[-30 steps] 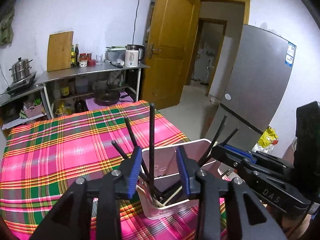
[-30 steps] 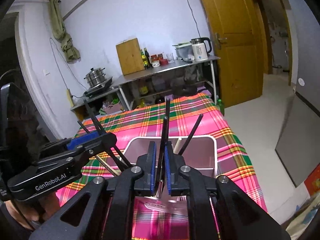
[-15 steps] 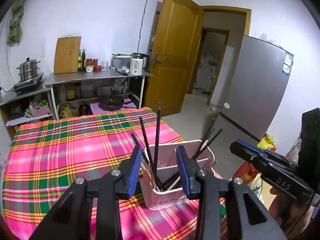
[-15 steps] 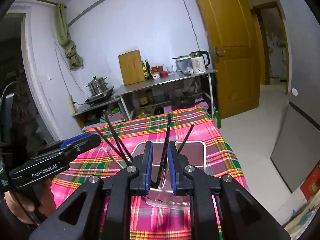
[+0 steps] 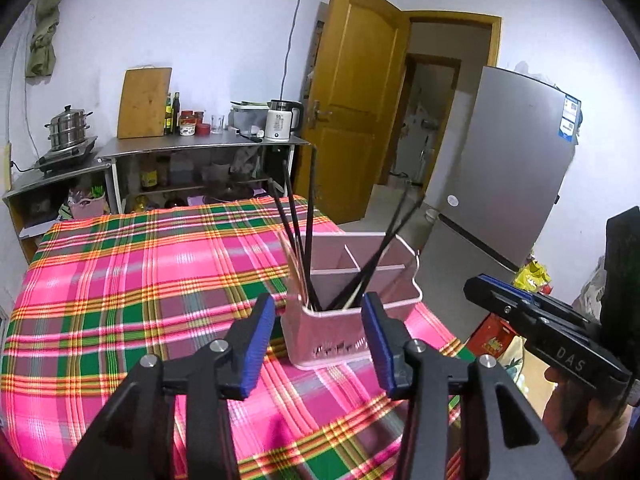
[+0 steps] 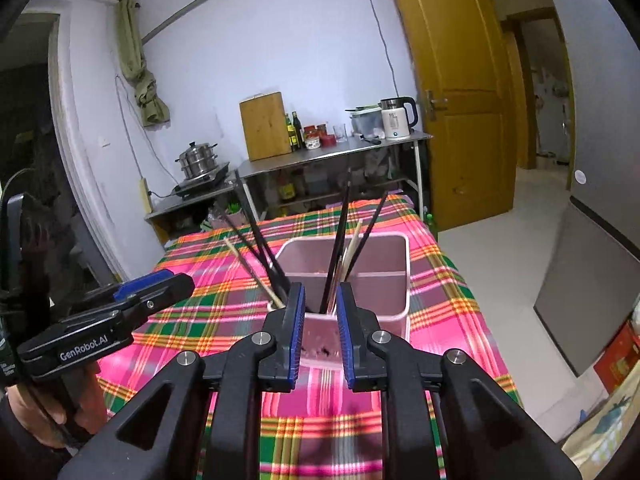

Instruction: Organize utensils

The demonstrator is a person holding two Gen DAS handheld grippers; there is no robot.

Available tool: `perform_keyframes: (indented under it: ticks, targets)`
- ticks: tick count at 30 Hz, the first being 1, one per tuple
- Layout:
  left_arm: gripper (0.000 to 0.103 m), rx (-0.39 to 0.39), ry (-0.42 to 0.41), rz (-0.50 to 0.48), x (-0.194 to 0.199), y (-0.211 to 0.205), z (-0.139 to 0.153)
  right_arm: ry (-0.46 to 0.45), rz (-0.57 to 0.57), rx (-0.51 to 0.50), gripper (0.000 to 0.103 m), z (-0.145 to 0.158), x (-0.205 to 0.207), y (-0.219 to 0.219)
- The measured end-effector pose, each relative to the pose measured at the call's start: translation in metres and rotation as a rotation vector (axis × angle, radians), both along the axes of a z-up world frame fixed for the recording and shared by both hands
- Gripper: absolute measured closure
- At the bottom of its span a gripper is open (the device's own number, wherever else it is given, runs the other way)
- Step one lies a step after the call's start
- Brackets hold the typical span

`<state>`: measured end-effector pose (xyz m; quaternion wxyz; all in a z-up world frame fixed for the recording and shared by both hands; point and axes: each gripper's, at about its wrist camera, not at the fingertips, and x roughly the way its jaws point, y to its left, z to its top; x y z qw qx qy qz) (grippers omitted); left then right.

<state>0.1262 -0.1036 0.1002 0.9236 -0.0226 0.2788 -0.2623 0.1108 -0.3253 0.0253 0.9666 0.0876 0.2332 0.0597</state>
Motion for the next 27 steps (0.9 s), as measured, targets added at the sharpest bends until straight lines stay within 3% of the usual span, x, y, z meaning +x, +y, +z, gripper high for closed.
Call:
perform_keyframes:
  ticks: [12, 27]
  targets:
    - [0.053, 0.043, -0.037, -0.033, -0.045, -0.004, -0.038, 0.009, -0.011, -0.063, 0.086, -0.036, -0.034, 0.020]
    - [0.051, 0.011, -0.048, 0.012, -0.073, 0.008, -0.066, 0.026, -0.057, -0.098, 0.086, -0.064, -0.067, 0.020]
